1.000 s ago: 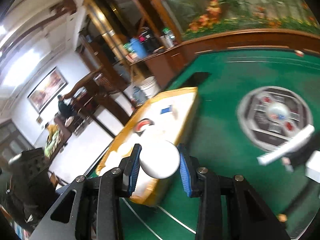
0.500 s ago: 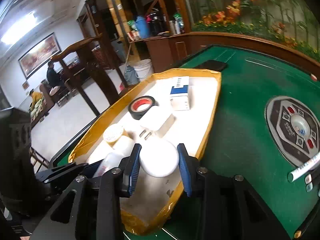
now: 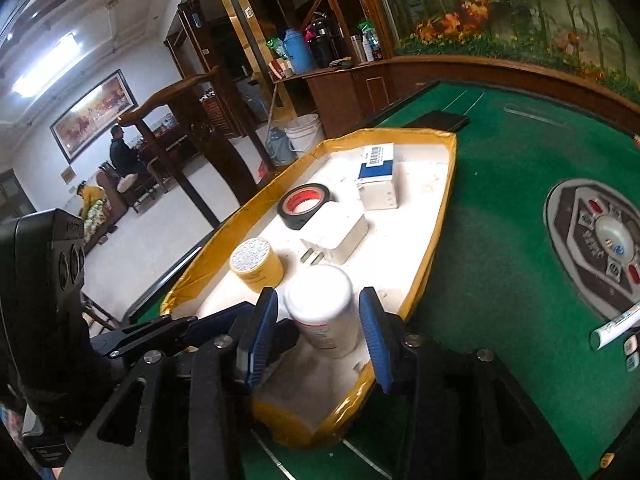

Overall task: Organize rigid objects
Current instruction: 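Carry both white bottles into the white tray and open both tools, then grasp the black gold-banded tube with the left tool while the right tool grasps the white-pink box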

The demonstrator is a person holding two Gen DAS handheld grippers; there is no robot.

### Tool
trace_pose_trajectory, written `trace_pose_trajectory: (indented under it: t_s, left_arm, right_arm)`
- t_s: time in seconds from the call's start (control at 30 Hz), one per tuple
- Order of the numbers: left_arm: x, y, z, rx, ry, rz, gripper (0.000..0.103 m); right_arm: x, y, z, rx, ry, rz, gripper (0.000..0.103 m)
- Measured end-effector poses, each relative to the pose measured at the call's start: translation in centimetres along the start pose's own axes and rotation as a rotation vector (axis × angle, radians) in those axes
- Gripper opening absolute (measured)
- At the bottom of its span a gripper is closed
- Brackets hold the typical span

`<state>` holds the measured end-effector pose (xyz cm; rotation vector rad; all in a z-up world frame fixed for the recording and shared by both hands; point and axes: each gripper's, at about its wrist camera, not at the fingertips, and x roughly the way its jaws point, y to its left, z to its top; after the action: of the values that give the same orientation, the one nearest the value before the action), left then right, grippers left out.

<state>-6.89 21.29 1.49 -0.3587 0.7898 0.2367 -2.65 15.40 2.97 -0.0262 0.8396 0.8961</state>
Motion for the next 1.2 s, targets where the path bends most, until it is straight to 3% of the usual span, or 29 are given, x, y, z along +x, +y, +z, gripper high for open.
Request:
trace_pose_trajectory:
  t_s: [0.07,0.27,0.37,0.53,0.67,0.9,1.03,1.13,1.2]
  left_arm:
    - [-0.4,0.2,-0.2,-0.008,-0.006,-0.003,0.061]
    - [-1.6,0.7,-0.4,-0.017,-0.025,0.017,0.061]
    - [-2.0,1.3,-0.4,-0.029,-0.038,0.043,0.061]
    - [-2.1,1.6,0.2,-0.033,-0.048,0.069,0.061]
    - [-1.0,0.4,1.1,0.027,-0.045,0.132,0.061]
    - [1.2,-3.2,2.5,0.098,-0.027,0.130,0.061]
    - [-0.9,-4.6,2.7,0.122,-0.104,0.104,0.061]
    - [-2.3,-5.7,2.5,0.151,-0.127,0.027,0.062]
    - [-2.8,-6.5,2.3,0.178,-0.145,0.024,0.065]
  right_arm:
    - [-0.2,0.0,-0.1,0.014,0.005,0.039,0.042]
    - [0.1,-0.5,-0.2,0.103,0.072,0.313,0.044]
    - [-0.4,-0.8,-0.3,0.138,0.062,0.358,0.044]
    - [-3.0,-2.5,0.2,0.176,-0.007,0.274,0.045]
    - [-6.4,-4.7,0.0,0.221,-0.072,0.242,0.045]
    - [-14.5,-9.9,-1.4,0.280,-0.236,0.176,0.051]
    - [-19.3,-14.1,-3.7,0.307,-0.324,0.057,0.051]
    - [-21.4,-16.9,-5.5,0.356,-0.356,-0.014,0.051]
    - [-21.9,-18.7,-6.6,0.408,-0.358,-0.036,0.051]
